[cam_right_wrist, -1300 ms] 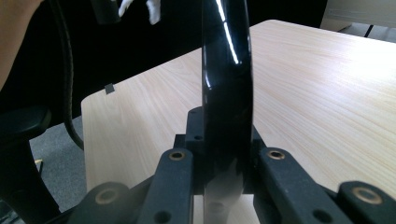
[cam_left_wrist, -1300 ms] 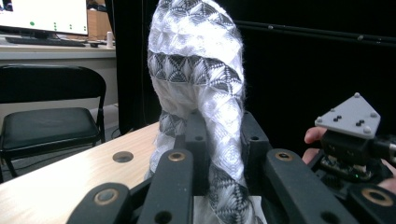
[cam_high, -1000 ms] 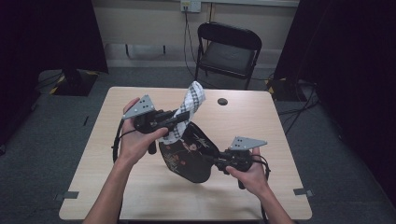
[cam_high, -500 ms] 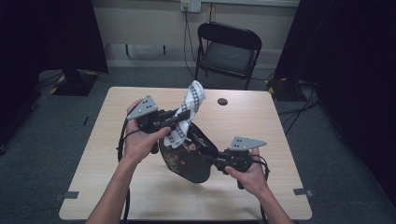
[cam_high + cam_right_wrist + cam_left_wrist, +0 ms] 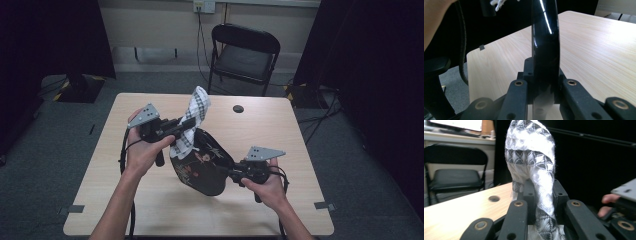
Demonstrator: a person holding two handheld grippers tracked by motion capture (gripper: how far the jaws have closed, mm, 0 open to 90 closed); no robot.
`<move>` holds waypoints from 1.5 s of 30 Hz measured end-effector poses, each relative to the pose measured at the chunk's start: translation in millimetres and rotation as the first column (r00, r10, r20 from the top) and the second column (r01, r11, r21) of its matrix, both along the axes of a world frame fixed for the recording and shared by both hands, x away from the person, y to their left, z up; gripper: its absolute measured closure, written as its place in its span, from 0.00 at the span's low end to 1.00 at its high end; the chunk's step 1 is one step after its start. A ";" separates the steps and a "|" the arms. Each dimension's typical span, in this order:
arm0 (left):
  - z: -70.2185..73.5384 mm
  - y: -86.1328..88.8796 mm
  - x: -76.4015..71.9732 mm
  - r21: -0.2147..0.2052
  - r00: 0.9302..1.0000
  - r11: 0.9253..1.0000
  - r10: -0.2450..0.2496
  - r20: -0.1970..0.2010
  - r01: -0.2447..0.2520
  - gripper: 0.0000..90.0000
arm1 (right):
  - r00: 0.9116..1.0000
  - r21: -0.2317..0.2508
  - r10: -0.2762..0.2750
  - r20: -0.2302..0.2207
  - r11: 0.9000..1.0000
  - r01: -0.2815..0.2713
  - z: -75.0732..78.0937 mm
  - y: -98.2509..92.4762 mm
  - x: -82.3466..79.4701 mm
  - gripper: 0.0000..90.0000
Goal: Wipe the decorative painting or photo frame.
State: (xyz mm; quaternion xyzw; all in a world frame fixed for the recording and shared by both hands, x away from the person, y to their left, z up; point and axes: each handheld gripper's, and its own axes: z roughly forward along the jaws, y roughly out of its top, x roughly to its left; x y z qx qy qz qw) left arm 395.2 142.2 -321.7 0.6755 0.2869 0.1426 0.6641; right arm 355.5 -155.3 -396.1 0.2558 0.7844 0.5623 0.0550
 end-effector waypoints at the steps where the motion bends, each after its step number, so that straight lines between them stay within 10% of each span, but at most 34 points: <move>1: 3.8 -5.3 -2.9 0.014 1.000 1.000 -0.015 0.016 0.014 0.87 | 1.000 0.001 -0.001 0.000 1.000 0.001 -0.1 -0.1 -0.1 0.90; 8: 5.3 -17.9 -12.1 0.060 0.996 0.998 -0.025 0.080 0.021 0.86 | 1.000 0.005 -0.003 0.002 1.000 0.003 -0.4 0.6 -0.3 0.90; 23: -22.1 19.8 3.4 0.053 0.994 0.992 0.114 0.001 -0.114 0.87 | 1.000 0.004 -0.004 0.001 1.000 0.004 0.0 1.2 0.2 0.90; 34: 4.5 -11.0 -9.0 0.052 0.996 0.999 0.000 0.087 -0.005 0.87 | 1.000 0.005 -0.002 0.000 1.000 0.002 -0.7 0.9 1.0 0.90; 45: -9.2 1.8 0.7 0.037 0.993 0.996 0.084 0.079 -0.087 0.86 | 1.000 0.004 -0.002 0.006 1.000 0.002 -0.6 2.0 1.4 0.90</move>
